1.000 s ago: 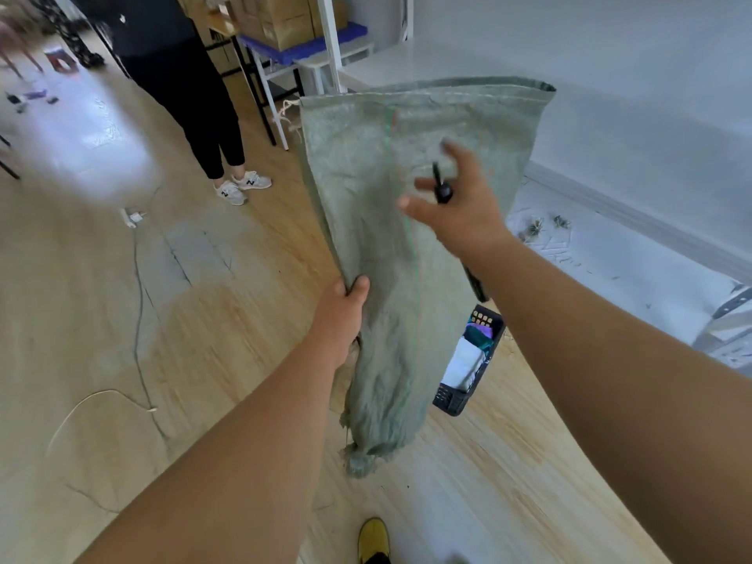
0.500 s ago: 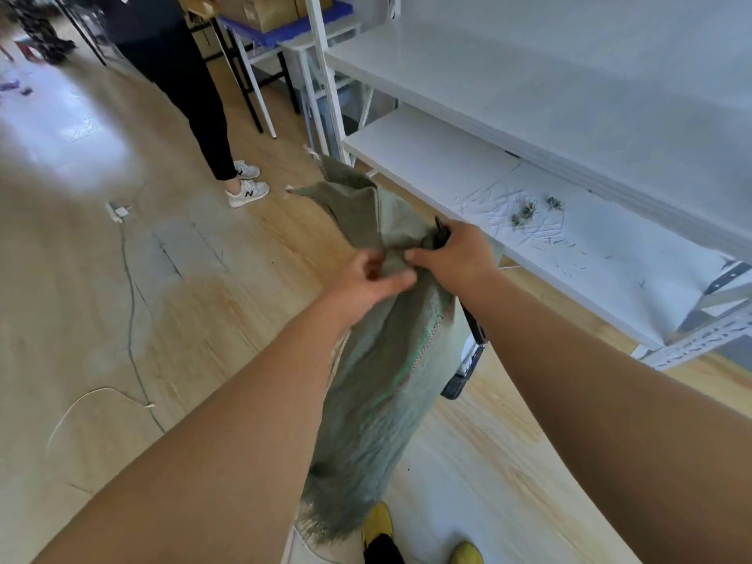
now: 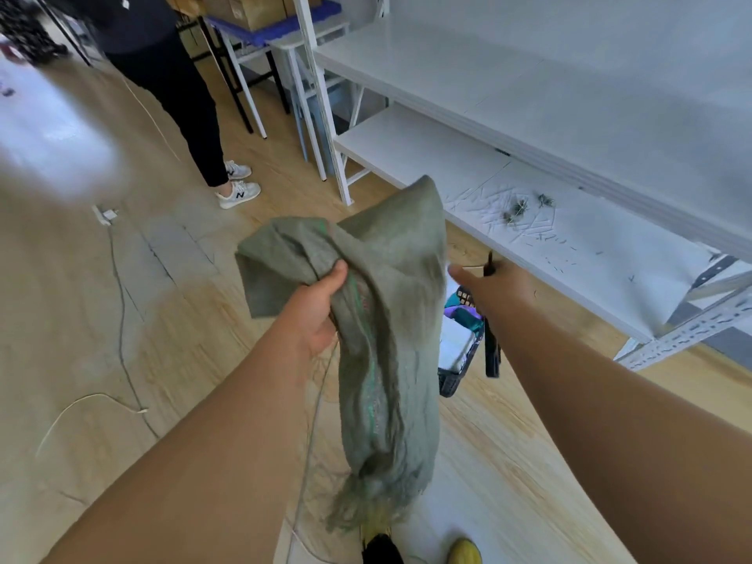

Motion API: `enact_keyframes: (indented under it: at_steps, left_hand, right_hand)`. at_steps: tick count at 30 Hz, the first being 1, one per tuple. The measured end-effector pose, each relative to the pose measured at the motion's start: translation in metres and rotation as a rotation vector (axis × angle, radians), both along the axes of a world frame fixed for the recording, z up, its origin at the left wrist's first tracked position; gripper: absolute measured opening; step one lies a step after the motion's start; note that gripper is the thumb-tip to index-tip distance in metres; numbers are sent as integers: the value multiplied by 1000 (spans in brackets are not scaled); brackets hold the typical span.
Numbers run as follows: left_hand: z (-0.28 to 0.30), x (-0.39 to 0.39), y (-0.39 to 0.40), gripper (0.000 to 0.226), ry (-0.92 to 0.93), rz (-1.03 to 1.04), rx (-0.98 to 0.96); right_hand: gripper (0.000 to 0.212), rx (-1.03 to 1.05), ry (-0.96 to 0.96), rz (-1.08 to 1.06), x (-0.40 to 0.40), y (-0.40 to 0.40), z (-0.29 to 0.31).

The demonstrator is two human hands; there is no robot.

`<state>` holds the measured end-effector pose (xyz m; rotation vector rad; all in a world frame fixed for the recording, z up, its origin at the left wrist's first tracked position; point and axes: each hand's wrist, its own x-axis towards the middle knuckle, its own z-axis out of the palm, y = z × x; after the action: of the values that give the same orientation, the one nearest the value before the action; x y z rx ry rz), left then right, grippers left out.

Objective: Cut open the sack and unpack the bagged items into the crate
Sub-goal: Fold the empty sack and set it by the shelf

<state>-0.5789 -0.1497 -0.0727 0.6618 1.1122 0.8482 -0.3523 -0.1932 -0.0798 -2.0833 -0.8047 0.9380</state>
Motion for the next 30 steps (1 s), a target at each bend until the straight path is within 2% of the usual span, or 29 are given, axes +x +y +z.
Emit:
enact_keyframes:
  at_steps: [2,5,9,12,14,18,20,23,25,26,27,29,30]
  left_hand:
    - [6,-7,2,30,-48,-31,-12]
    - [13,-12,6,35,-114,-103,-4]
    - [20,-16,12,36,-135,-186,35]
    - [21,-19,19,37,-97,-207,58]
    - [25,-23,23,39,18,-195,63]
    - [26,-44,35,64,552,-117,32]
    - [24,-53,39,71,603,-99,16]
    - [23,-61,46,76,507,-9,22]
    - [25,-64,49,71,251,34,49]
    - [26,-65,48,70,174,-36,61]
    - [25,-65,46,72,199,-157,67]
    - [22,-62,40,66,435,-371,84]
    - [21,-61,39,56,529,-385,98]
  right_hand:
    - [44,-47,170,25,1,-9,-16]
    - [43,32,332,84,0,-10,-22]
    - [16,262,512,153,3,-2,-2]
    - [25,248,640,178,3,4,12]
    - [26,232,648,130,2,6,16]
    - [22,239,674,-99,12,6,20]
    - [25,206,666,-176,19,5,20]
    - [27,218,713,-302,26,5,17]
    - [26,237,742,-333,29,5,16]
    - [25,243,769,-338,32,5,16]
    - [23,243,805,-321,36,4,16]
    - [14,222,845,-226,42,2,17]
    - [13,208,819,-189,45,1,17]
